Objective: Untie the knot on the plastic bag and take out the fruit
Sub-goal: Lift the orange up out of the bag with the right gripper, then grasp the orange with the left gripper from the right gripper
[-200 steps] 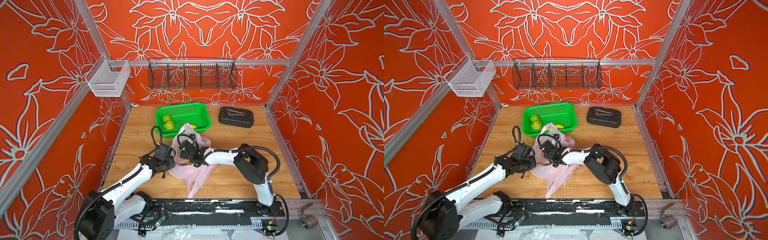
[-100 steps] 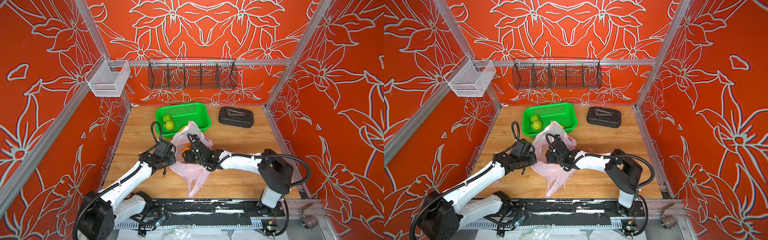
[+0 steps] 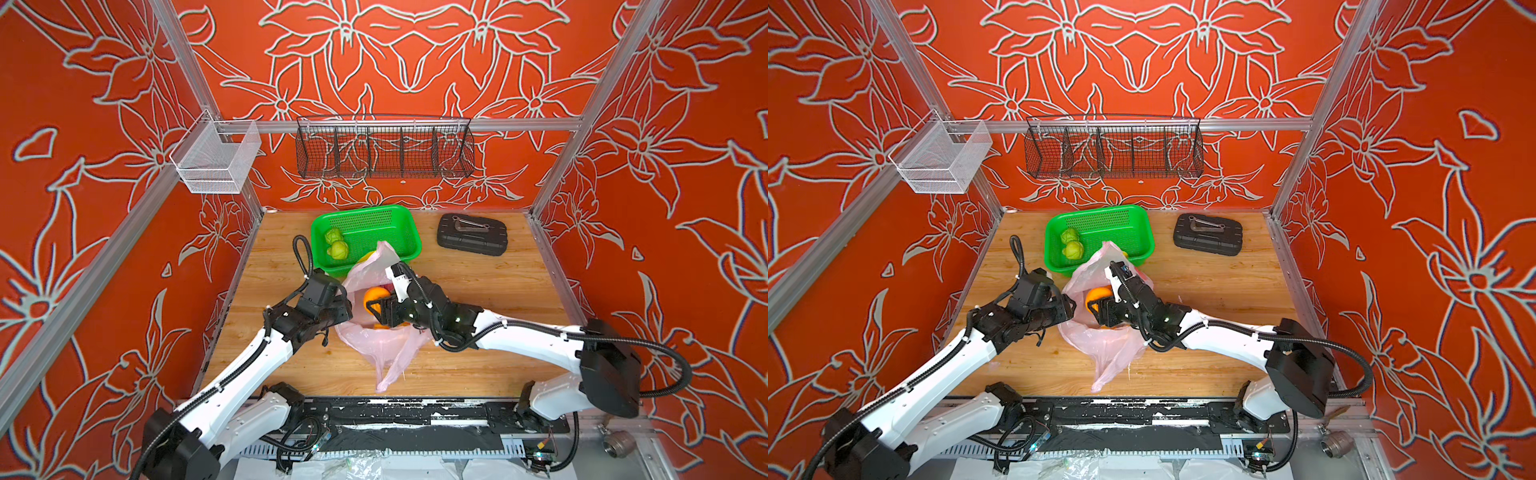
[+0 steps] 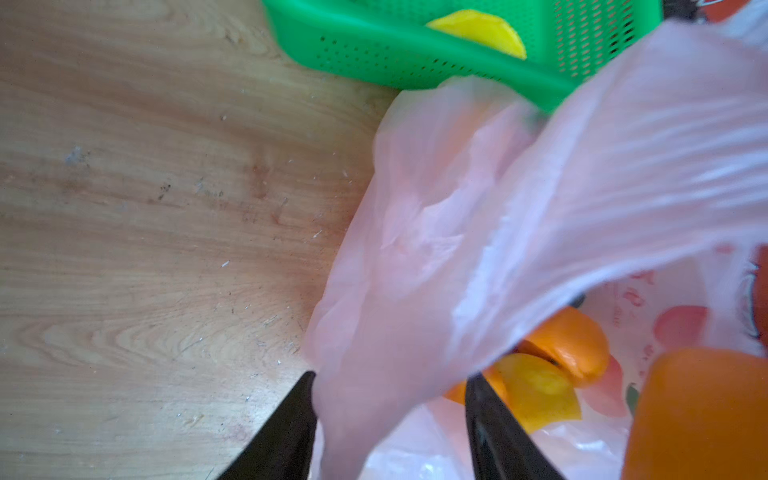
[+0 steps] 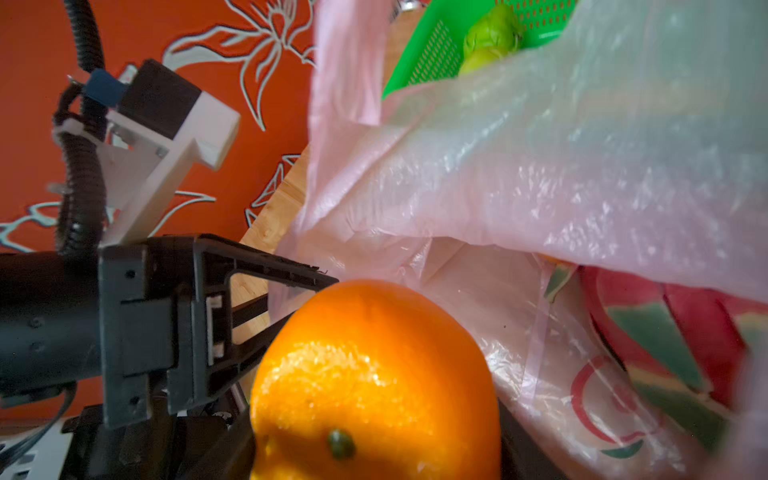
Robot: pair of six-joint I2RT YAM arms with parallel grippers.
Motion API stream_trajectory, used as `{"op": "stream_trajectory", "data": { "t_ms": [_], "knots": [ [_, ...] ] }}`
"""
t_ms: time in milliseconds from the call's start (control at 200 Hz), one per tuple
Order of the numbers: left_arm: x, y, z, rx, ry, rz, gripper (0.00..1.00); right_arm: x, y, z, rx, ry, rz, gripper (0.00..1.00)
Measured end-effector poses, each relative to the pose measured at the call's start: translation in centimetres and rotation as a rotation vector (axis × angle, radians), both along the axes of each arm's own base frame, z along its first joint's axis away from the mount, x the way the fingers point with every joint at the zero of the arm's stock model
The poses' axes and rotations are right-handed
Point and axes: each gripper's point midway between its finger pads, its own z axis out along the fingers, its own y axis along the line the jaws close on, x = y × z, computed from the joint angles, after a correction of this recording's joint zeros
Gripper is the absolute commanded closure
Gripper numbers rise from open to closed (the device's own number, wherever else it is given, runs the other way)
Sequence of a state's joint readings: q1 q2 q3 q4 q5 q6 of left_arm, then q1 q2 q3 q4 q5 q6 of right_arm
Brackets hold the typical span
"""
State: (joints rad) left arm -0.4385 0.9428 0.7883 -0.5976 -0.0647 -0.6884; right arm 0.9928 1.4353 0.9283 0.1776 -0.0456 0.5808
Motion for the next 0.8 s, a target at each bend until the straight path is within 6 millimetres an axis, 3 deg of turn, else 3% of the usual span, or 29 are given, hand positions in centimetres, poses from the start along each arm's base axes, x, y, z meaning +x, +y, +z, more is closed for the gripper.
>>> {"op": "stream_trajectory", "data": {
  "t_ms": [295,485,646,801],
  "knots": [
    [0.5,-1.3,9.5,-0.11,-0.226,-0.07,0.36,0.9,-2.9,5.6,-0.014,-0.269,0.028,0.43],
    [0.6,-4.3,14.7,-0.235,-0.32,-0.21,0.23,1.0,-5.9,7.7,-0.021,-0.428,0.042,0.42],
    [1.9,-7.7,17.2,-0.32,-0.318,-0.333,0.17,0.4,-7.4,9.1,-0.027,-0.519,0.059,0.42],
    [2.7,-11.7,17.4,-0.338,-0.3,-0.473,0.15,-0.4,-8.2,10.3,-0.013,-0.568,0.068,0.42]
  ]
}}
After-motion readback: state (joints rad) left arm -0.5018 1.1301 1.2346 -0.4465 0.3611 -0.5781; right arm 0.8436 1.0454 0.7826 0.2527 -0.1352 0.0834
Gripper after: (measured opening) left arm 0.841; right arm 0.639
